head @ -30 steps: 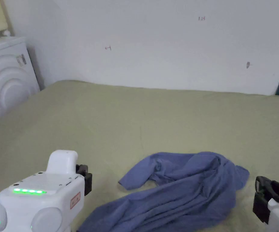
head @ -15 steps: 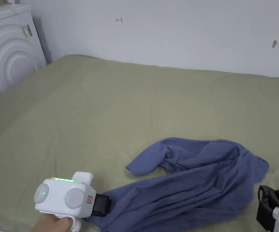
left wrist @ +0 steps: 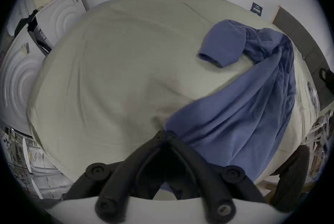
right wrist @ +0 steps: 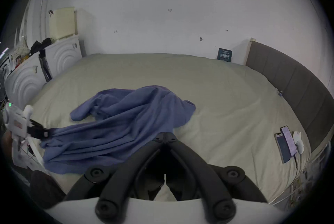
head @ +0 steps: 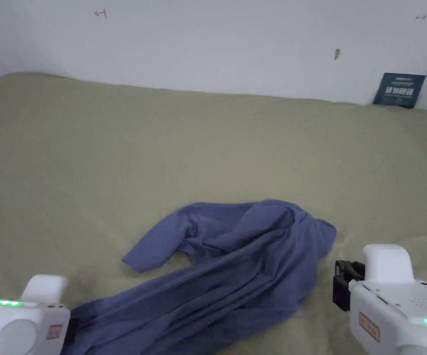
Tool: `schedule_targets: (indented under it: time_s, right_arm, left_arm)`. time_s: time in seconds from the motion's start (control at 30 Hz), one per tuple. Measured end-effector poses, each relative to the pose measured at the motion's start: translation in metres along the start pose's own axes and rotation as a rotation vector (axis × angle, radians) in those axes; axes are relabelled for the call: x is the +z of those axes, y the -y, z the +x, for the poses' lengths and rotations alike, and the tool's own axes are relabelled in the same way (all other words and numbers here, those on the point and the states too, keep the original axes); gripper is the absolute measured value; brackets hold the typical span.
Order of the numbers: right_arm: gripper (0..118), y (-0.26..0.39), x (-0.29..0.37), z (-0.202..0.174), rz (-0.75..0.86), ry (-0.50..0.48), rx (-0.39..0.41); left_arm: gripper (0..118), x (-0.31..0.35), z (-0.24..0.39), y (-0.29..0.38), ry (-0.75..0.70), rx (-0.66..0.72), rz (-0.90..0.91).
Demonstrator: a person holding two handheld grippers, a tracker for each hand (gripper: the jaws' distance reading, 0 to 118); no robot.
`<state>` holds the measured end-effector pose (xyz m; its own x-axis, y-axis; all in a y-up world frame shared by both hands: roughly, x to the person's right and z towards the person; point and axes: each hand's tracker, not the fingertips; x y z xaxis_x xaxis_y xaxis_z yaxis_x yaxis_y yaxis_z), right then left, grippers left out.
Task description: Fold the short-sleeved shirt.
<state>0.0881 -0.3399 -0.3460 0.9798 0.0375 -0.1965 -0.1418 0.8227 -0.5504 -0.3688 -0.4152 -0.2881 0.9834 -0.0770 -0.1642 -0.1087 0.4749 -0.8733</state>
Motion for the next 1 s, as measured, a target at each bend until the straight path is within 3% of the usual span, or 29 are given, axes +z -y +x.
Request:
schedule_targets:
  time_s: [0.13, 0.3, 0.33, 0.4, 0.43, 0.67, 0.87, 1.0]
  right_arm:
    - [1, -0.026, -0.061, 0.036, -0.116, 0.043, -0.026]
    - [3, -0.060, -0.132, 0.072, -0.176, 0.011, -0.086]
    - [13, -0.067, -0.145, 0.078, -0.208, -0.011, -0.099]
    - [53, -0.077, -0.167, 0.087, -0.261, -0.041, -0.139]
    - [58, -0.079, -0.177, 0.091, -0.282, -0.048, -0.148]
    - [58, -0.076, -0.213, 0.093, -0.370, -0.050, -0.100]
    - [58, -0.075, -0.240, 0.088, -0.453, -0.143, -0.186]
    - [54, -0.069, -0.241, 0.075, -0.458, -0.090, -0.037]
  left_arm:
    - [0, -0.003, -0.002, -0.001, 0.032, -0.027, -0.018]
    - [0, -0.007, -0.005, -0.003, 0.063, -0.028, -0.030]
    - [0, -0.009, -0.005, -0.004, 0.067, -0.027, -0.030]
    - [0, -0.008, -0.007, -0.004, 0.080, -0.022, -0.037]
    - [0, -0.009, -0.006, -0.004, 0.081, -0.023, -0.036]
    - [0, -0.012, -0.006, -0.005, 0.082, -0.027, -0.034]
    - [0, -0.015, -0.006, -0.005, 0.085, -0.026, -0.037]
    - [0, -0.016, -0.008, -0.005, 0.096, -0.004, -0.041]
